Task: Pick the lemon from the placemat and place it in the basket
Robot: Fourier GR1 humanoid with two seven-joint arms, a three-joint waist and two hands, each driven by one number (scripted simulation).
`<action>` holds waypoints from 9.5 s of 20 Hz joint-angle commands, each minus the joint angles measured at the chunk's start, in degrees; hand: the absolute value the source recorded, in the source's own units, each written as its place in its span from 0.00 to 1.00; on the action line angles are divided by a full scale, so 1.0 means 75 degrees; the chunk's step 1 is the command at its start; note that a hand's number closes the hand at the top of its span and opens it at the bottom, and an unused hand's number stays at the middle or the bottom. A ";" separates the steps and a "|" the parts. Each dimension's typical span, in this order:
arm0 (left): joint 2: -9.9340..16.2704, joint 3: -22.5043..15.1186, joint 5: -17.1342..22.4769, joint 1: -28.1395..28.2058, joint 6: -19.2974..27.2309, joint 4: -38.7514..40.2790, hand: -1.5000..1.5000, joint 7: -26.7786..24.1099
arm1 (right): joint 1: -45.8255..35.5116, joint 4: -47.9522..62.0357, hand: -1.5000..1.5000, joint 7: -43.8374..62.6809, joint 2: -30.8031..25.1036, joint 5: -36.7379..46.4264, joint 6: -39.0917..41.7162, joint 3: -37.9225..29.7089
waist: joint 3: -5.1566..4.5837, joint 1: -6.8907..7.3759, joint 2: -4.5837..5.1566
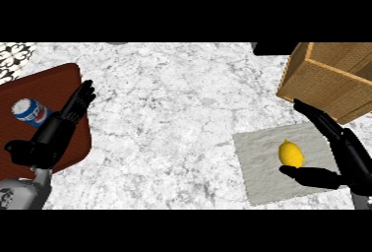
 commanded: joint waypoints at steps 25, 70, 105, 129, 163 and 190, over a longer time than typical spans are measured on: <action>-0.0391 0.0640 -0.0345 0.0111 -0.0744 -0.0349 0.50 0.0248 | 0.1852 -0.3503 0.00 0.3872 -0.2484 -0.0984 0.5685 -0.3338 | 0.0047 0.0158 0.0062; -0.2218 0.1431 -0.2116 0.0489 -0.1600 -0.0550 0.50 0.0126 | 0.0710 0.0448 0.00 0.0606 0.1801 0.4667 0.4214 -0.1936 | 0.0044 0.0224 0.0081; -0.2226 0.2282 -0.2070 -0.0034 -0.2337 -0.0410 0.50 0.0598 | -0.0351 0.3247 1.00 -0.0394 0.2268 0.6627 0.3714 -0.1434 | 0.0045 0.0252 0.0083; -0.2445 0.2081 -0.2237 -0.0125 -0.2281 -0.0225 0.50 0.0573 | -0.1540 0.0542 1.00 0.4405 0.4771 0.4502 0.0813 -0.0364 | 0.0053 0.0187 0.0041; -0.2404 0.2299 -0.2339 -0.0590 -0.2270 0.0037 0.50 0.0529 | -0.6397 0.2285 1.00 0.6759 0.2783 0.5427 0.0065 -0.4139 | 0.0044 0.0301 0.0122; -0.2571 0.2191 -0.2276 -0.0063 -0.2416 -0.0335 0.50 0.0462 | -0.6137 0.7770 1.00 0.1455 0.0693 0.3232 -0.2771 -0.6095 | 0.0052 0.0367 0.0133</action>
